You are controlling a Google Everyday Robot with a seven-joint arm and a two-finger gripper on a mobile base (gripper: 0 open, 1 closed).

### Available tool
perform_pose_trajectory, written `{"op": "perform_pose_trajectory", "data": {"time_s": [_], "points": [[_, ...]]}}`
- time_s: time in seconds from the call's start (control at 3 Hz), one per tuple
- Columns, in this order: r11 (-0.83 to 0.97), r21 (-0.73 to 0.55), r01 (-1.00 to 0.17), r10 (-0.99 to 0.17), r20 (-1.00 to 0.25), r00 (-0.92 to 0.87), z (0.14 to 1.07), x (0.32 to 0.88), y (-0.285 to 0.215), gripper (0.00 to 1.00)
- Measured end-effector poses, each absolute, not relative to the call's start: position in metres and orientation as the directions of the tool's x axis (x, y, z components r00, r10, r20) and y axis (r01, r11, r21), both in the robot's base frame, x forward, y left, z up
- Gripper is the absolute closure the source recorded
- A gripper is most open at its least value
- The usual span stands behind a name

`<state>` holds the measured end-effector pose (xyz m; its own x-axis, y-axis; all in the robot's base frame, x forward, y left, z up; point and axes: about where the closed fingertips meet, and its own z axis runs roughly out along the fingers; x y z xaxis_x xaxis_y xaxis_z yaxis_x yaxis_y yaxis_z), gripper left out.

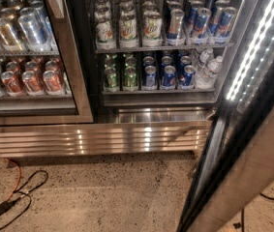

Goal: Open right fridge door

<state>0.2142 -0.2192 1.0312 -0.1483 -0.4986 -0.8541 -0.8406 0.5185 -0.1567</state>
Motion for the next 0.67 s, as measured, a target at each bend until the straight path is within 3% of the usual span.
{"op": "perform_pose_trajectory", "data": {"time_s": [0.67], "points": [[0.513,-0.367,-0.776,-0.641,-0.765,-0.062,1.069,0.133,-0.227,1.0]]}}
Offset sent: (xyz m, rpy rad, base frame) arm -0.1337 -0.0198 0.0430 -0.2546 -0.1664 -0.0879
